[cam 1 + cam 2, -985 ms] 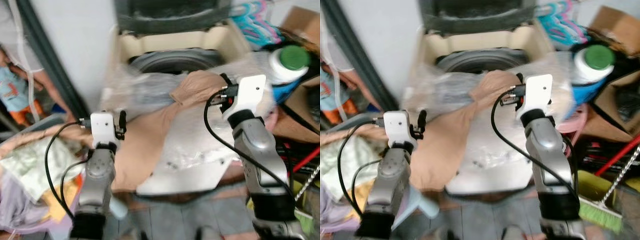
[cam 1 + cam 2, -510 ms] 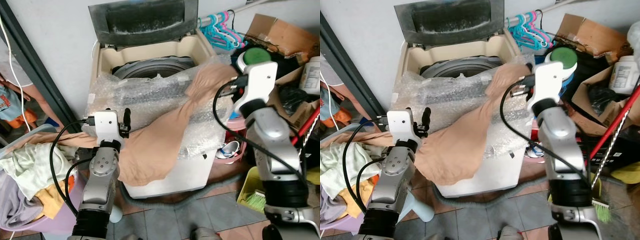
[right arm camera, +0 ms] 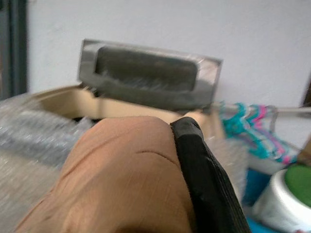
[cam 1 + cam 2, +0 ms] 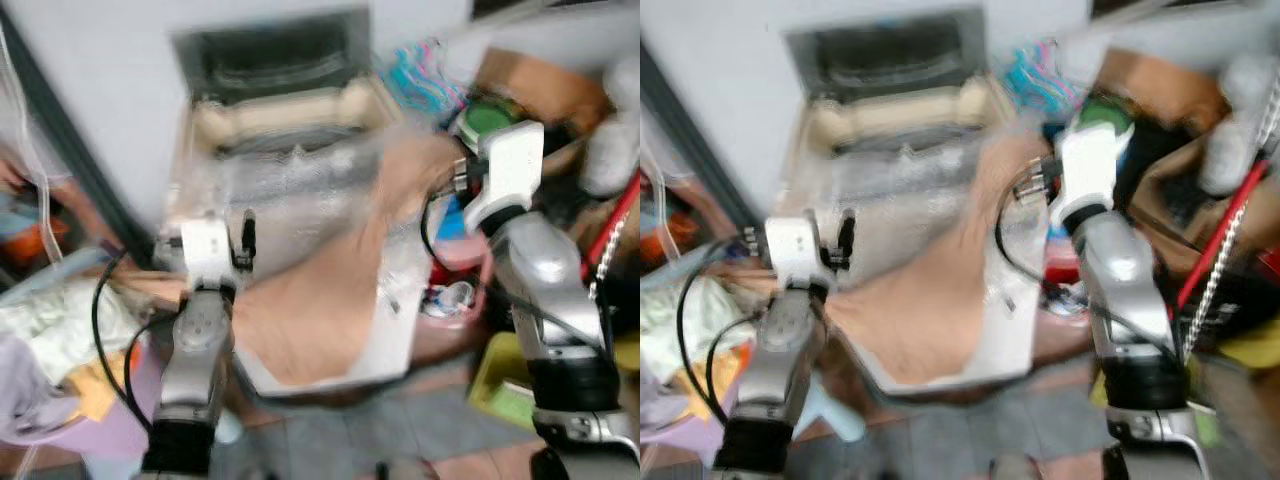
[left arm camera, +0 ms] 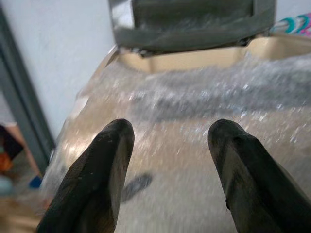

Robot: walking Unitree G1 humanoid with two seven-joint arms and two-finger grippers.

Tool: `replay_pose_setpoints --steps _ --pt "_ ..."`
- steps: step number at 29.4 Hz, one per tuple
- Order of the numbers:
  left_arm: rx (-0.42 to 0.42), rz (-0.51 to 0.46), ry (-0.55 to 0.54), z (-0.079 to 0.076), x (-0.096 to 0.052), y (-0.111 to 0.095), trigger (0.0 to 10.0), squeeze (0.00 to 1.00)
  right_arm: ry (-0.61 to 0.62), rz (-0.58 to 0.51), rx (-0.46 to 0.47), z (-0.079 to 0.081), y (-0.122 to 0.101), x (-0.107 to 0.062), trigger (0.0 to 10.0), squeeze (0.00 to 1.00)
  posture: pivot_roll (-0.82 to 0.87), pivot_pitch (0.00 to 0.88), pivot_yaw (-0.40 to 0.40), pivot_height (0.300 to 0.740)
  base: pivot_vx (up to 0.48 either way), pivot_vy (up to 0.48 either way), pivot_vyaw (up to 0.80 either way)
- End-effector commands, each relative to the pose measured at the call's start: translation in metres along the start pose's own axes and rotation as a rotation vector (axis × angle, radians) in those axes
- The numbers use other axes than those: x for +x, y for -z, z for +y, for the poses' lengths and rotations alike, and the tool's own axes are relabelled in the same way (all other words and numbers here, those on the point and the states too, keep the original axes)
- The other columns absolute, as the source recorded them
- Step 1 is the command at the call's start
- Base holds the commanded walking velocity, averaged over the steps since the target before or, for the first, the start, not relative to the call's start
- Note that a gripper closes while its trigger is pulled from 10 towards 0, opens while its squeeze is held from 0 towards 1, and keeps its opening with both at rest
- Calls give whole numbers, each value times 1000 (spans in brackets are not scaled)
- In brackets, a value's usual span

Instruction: Clothes washing

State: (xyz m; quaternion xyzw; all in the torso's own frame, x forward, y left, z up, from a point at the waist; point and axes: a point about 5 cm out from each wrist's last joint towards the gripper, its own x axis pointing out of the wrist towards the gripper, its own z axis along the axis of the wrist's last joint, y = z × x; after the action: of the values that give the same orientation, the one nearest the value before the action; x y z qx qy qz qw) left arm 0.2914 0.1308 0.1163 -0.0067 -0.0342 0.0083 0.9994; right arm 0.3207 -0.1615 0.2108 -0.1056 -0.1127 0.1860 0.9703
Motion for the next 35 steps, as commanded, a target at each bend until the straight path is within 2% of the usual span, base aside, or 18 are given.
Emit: replay_pose_setpoints --steps 1,3,11,16,22,23,24,25,27,29,30,31,32,34,35 --pt "23 -3 -59 10 0 -2 10000 0 -69 -77 -22 6 -19 6 10000 0 -107 0 89 740 0 0 800" --pt "24 -3 -58 9 -2 -1 10000 0 -101 -103 -45 9 -25 7 10000 0 -107 0 89 740 0 0 800" --pt "43 -10 -37 9 -9 -2 10000 0 -90 -157 -39 3 -42 15 10000 0 -91 0 86 740 0 0 788" --pt "29 -25 -50 12 -10 -4 10000 0 -113 -204 -71 -1 -59 22 10000 0 -91 0 80 740 321 0 767" --pt "17 -22 -57 7 -8 -4 10000 0 -207 -335 -171 -15 -115 58 10000 0 -93 0 64 740 354 0 732" --pt "17 -22 -57 7 -8 -4 10000 0 -207 -335 -171 -15 -115 58 10000 0 -93 0 64 740 337 0 712" --pt "15 -21 -58 6 -9 -4 10000 0 -218 -355 -195 -20 -128 66 10000 0 -94 0 62 740 337 0 694" --pt "15 -21 -58 6 -9 -4 10000 0 -218 -355 -195 -20 -128 66 10000 0 -94 0 62 740 337 0 694" --pt "13 -19 -59 6 -11 -2 10000 0 -211 -372 -208 -31 -147 76 10000 0 -94 0 56 740 336 0 612" --pt "13 -18 -59 6 -11 -2 10000 0 -207 -377 -211 -34 -152 79 10000 0 -94 0 56 740 337 0 606" --pt "11 -17 -58 5 -10 -2 10000 0 -174 -392 -219 -47 -172 88 10000 0 -94 0 54 740 337 0 419" --pt "10 -17 -57 4 -10 -2 10000 0 -145 -403 -229 -53 -181 90 10000 0 -94 0 54 740 341 0 0" --pt "10 -17 -57 4 -10 -2 10000 0 -145 -403 -229 -53 -181 90 10000 0 -94 0 54 740 341 0 0" --pt "8 -17 -56 3 -9 -2 10000 0 -66 -411 -294 -66 -203 95 10000 0 -102 0 59 740 337 0 0" --pt "3 -15 -53 1 -9 -1 10000 0 30 -432 -351 -79 -228 95 10000 0 -104 0 58 740 341 0 0"
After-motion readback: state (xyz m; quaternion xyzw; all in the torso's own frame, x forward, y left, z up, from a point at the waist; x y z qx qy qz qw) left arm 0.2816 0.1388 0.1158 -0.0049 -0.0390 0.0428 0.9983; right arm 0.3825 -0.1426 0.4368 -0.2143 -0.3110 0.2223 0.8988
